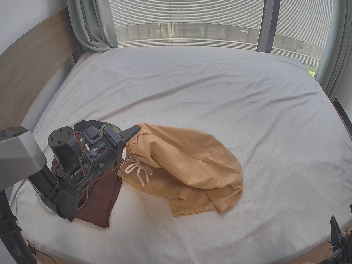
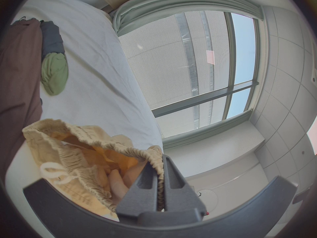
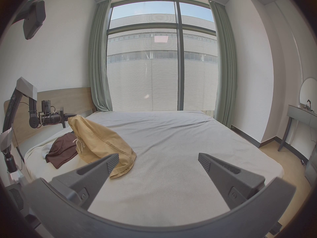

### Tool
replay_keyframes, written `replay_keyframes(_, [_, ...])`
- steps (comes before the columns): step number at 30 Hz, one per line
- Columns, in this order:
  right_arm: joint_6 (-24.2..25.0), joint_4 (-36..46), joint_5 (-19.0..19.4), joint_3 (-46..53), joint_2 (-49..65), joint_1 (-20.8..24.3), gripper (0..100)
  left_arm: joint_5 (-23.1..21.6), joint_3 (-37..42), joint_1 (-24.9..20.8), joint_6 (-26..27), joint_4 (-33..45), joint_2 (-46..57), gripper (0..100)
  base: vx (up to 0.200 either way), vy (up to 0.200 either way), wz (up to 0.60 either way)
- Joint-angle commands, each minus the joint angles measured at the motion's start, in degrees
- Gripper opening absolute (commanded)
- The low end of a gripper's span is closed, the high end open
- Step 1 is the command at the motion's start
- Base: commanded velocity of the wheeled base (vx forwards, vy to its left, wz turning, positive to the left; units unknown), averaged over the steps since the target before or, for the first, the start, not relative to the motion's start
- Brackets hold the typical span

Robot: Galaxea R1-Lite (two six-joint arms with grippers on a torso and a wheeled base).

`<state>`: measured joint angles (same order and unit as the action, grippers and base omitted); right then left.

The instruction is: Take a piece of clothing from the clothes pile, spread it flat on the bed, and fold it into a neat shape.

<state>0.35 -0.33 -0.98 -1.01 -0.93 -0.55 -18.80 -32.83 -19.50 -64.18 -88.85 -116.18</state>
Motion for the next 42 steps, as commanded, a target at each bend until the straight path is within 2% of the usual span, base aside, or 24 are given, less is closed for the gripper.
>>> replay_keyframes(1, [0.00,-0.02,0.01,1.01,0.49,0.11,100,-0.36,2.33,1.66,2.22,0.08,-0.72,0,0.000,0.000,0.00])
replay_keyframes(5, [0.00,-0.02,0.01,1.01,0.57,0.02,100,-2.21,4.09,4.21,7.05,0.16,-0.89,0,0.000,0.000,0.00])
replay_keyframes(11, [-0.09,-0.02,0.01,1.01,0.49,0.02,100,-2.56,4.26,8.17,8.46,0.08,-1.95,0,0.000,0.000,0.00])
replay_keyframes(16, [-0.09,-0.02,0.01,1.01,0.49,0.02,100,-3.79,4.53,8.25,9.08,0.08,-2.21,0,0.000,0.000,0.00])
replay_keyframes(36, [0.35,-1.52,-0.69,0.92,0.57,0.02,100,-3.53,4.79,8.08,11.45,0.08,-3.09,0,0.000,0.000,0.00])
replay_keyframes(38, [0.26,-4.94,-0.52,-3.82,0.22,0.11,100,-3.61,4.79,7.99,11.45,0.08,-3.09,0,0.000,0.000,0.00])
replay_keyframes(40, [0.26,-5.03,-0.43,-7.69,-0.83,0.20,100,-3.61,4.70,7.90,11.45,0.08,-3.35,0,0.000,0.000,0.00])
replay_keyframes(42, [0.35,-4.33,1.15,-13.14,-7.51,1.08,100,-3.61,4.53,7.90,11.45,0.08,-3.35,0,0.000,0.000,0.00])
